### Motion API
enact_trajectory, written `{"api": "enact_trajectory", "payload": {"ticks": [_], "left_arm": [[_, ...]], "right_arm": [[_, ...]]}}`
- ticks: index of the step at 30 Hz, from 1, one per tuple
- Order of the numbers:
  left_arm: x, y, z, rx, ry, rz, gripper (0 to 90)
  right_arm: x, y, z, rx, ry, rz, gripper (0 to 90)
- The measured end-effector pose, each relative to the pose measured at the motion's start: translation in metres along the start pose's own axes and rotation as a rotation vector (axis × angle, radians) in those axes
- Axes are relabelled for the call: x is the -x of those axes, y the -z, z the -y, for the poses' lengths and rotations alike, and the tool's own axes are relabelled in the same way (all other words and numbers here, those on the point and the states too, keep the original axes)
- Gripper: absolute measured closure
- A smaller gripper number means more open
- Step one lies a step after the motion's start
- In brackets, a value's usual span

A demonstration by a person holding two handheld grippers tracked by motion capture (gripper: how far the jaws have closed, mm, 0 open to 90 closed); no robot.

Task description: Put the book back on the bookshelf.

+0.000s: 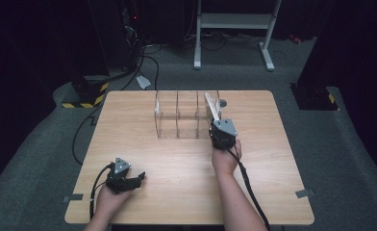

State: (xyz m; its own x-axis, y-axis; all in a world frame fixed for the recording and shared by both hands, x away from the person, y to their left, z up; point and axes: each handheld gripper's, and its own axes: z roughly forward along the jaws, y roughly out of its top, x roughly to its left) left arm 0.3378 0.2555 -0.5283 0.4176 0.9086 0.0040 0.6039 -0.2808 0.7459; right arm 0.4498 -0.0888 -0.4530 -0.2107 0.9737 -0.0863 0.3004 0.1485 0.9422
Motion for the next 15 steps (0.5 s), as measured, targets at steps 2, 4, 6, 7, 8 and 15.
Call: {"api": "enact_trajectory", "payload": {"ticks": [2,4,6,7,8,15], "left_arm": [[0.000,0.000,0.000,0.001,0.000,-0.001,25.7],[0.000,0.000,0.000,0.001,0.002,0.001,25.7],[0.000,0.000,0.000,0.001,0.001,0.000,25.7],[0.000,0.000,0.000,0.000,0.000,0.000,25.7],[0.000,0.000,0.000,0.001,0.000,-0.001,25.7],[0.000,0.000,0.000,0.001,0.001,0.000,25.7]], "right_arm": [[-0.002,0.002,0.003,-0.005,0.000,0.003,74.3],[-0.004,0.003,0.006,-0.010,0.006,0.005,74.1],[-0.004,0.004,0.008,-0.017,0.003,0.003,73.9],[-0.004,0.005,0.009,-0.020,0.001,0.003,73.9],[-0.004,0.005,0.010,-0.020,-0.002,0.002,73.9],[-0.002,0.009,0.018,-0.043,-0.008,-0.008,73.6]]}}
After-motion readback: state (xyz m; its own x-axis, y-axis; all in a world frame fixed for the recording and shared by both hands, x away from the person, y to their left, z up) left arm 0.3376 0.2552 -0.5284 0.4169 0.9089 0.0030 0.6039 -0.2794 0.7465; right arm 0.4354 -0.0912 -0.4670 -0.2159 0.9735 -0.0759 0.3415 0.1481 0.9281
